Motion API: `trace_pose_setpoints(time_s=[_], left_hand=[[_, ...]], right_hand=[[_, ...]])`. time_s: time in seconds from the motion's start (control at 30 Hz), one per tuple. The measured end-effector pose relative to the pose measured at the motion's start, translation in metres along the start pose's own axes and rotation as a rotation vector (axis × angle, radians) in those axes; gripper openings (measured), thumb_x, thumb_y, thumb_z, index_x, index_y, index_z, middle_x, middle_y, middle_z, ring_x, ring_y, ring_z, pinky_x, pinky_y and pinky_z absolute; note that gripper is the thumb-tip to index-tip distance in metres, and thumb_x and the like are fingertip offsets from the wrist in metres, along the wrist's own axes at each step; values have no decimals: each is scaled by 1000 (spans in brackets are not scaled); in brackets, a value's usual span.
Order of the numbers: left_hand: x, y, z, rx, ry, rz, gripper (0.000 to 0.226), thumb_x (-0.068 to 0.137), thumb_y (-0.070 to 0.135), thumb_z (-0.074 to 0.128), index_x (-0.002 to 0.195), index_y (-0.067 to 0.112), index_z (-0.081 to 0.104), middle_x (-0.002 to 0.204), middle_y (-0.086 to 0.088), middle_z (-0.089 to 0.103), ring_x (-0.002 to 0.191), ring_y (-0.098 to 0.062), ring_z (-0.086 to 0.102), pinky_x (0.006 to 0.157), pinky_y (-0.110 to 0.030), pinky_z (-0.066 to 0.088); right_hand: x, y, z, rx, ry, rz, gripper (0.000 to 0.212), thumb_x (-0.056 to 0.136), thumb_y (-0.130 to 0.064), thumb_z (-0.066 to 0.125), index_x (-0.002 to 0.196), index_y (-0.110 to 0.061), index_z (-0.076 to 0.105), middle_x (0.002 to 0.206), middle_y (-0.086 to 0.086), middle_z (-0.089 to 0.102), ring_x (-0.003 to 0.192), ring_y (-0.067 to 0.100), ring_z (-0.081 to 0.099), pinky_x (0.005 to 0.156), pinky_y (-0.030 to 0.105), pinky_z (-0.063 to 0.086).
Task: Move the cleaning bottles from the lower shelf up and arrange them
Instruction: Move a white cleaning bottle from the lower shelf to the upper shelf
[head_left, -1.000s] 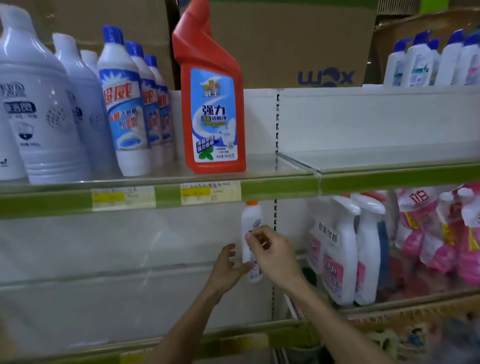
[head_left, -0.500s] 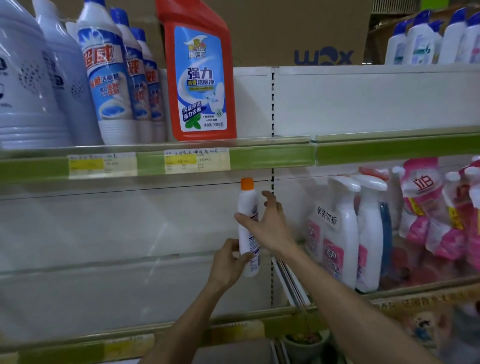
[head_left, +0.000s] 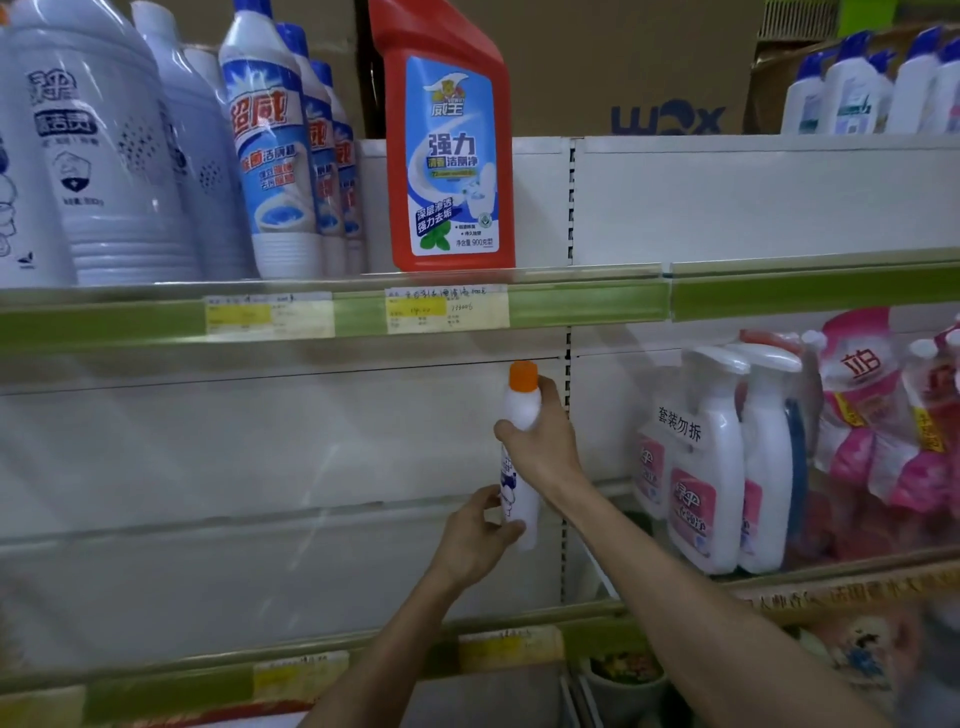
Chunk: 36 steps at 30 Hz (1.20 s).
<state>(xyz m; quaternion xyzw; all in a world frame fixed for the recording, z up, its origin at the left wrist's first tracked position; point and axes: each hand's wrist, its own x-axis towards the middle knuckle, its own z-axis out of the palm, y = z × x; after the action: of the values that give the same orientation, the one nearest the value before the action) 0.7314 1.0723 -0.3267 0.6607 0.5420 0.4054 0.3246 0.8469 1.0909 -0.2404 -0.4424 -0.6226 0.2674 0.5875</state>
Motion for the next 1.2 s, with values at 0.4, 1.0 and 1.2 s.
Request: trace_pose_setpoints(time_s=[0.4, 1.0, 1.2], left_hand=[[-29, -1, -40, -137, -95, 193, 59, 77, 37, 85, 128, 27, 59, 123, 9, 70, 112, -8, 65, 97, -29, 54], [-87, 151, -177, -481, -115, 326, 40, 67, 49, 82, 104, 44, 70, 104, 4, 78, 93, -22, 75, 76, -37, 61], [-92, 193, -220, -642, -141, 239, 58, 70, 71, 76, 106, 26, 71, 99, -14, 76, 81, -40, 72, 74, -52, 59]], right_hand=[[-65, -59, 5, 90, -91, -236, 40, 81, -13, 82, 108, -34, 63, 99, -5, 70, 88, 17, 69, 73, 42, 62], [-4, -292, 9, 503, -61, -90, 40, 87, -51, 69, 95, -12, 69, 76, 16, 73, 60, 30, 69, 59, 38, 58], [26, -348, 19, 620, -122, 75, 54, 81, -65, 68, 91, -11, 71, 78, 21, 70, 60, 31, 66, 66, 44, 56]])
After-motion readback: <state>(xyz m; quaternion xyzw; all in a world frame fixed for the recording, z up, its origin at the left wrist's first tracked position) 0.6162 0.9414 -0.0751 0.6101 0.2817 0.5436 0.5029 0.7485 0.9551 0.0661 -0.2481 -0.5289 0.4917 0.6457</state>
